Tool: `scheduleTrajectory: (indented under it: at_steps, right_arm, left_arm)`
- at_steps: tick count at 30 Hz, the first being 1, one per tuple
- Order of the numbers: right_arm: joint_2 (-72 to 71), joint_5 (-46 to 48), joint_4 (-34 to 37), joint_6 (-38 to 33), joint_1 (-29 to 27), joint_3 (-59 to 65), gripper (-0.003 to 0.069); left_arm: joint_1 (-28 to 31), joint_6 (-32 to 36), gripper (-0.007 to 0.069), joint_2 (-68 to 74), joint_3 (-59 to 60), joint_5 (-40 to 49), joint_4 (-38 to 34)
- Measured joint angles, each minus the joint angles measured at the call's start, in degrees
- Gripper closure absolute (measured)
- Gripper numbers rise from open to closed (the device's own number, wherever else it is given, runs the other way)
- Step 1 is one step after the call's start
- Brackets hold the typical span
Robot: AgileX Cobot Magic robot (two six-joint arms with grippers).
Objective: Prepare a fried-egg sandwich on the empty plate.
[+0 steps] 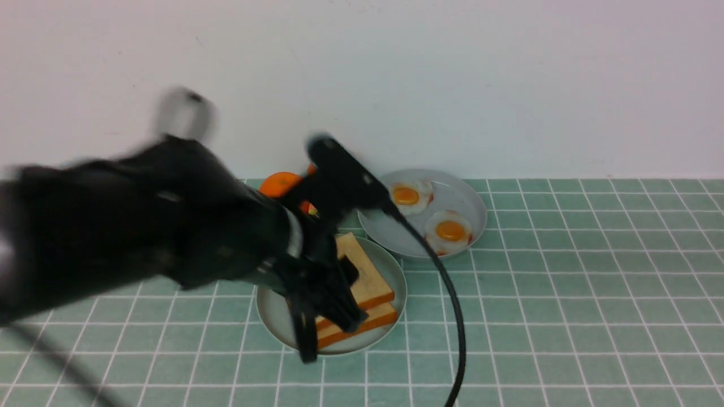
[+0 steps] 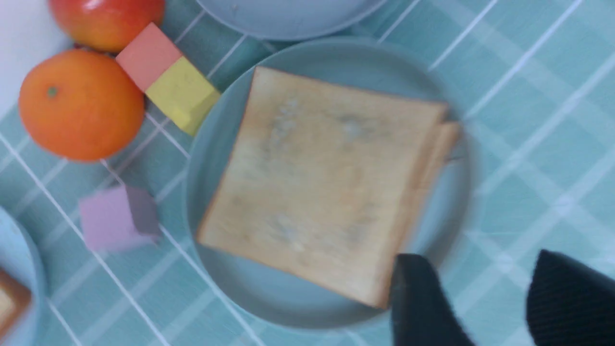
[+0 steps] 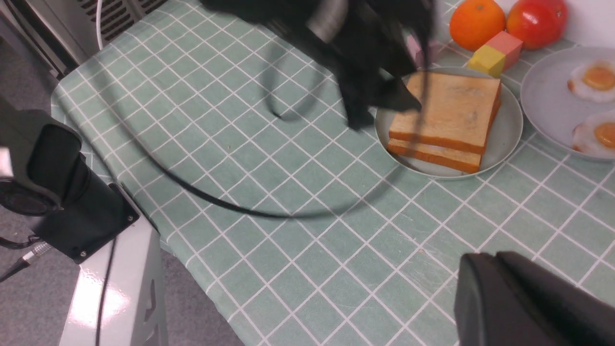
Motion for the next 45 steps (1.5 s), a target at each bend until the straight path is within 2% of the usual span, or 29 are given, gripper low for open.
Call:
scheduleTrajectory:
  at_steps: [1, 4, 5, 6, 7, 12, 20, 25, 28, 31, 45]
  right_arm:
    - [0.0, 0.0, -0.1, 0.0, 0.0, 0.0, 0.0616]
    - [0.0, 0.0, -2.0, 1.1, 0.0, 0.2, 0.0616]
    - [0.0, 0.0, -2.6, 1.7, 0.0, 0.4, 0.0616]
    - [0.0, 0.0, -3.9, 2.8, 0.0, 0.9, 0.0616]
    - [0.0, -0.1, -5.4, 3.9, 0.0, 1.5, 0.062]
    - [-0.1, -3.7, -11.4, 8.6, 0.0, 5.0, 0.0657]
    - [-2.4, -9.9, -19.2, 16.4, 0.0, 12.1, 0.0659]
    - [-6.7, -11.5, -20.3, 20.0, 0.0, 15.6, 0.0659]
    - [-9.0, -12.1, -20.7, 20.5, 0.0, 17.5, 0.0659]
    - [-13.0, -16.7, -20.7, 21.2, 0.0, 20.9, 0.0658]
    - [-13.9, -18.8, -20.4, 22.3, 0.0, 25.8, 0.0645]
  left_arm:
    - [0.0, 0.0, 0.0335, -1.4, 0.1, 0.5, -1.3]
    - [-0.1, 0.0, 0.0521, -13.8, 3.2, 0.7, -9.5]
    - [-0.1, 0.0, 0.0545, -15.5, 3.8, 0.3, -10.0]
    - [-0.2, 0.0, 0.0615, -22.2, 6.6, -1.5, -12.0]
    - [-0.2, 0.0, 0.0638, -26.3, 9.5, -3.2, -12.6]
    - [-0.2, -1.7, 0.0638, -46.5, 24.0, -11.2, -14.9]
    - [-0.2, -3.3, 0.0638, -76.9, 47.9, -24.4, -16.6]
    - [-0.2, -5.7, 0.0638, -81.6, 52.5, -25.8, -16.8]
    - [-0.2, -6.5, 0.0638, -81.6, 53.1, -24.1, -16.8]
    - [-0.2, -6.8, 0.0638, -81.5, 53.2, -20.3, -16.8]
    - [-0.2, -7.0, 0.0638, -81.5, 53.2, -16.5, -16.8]
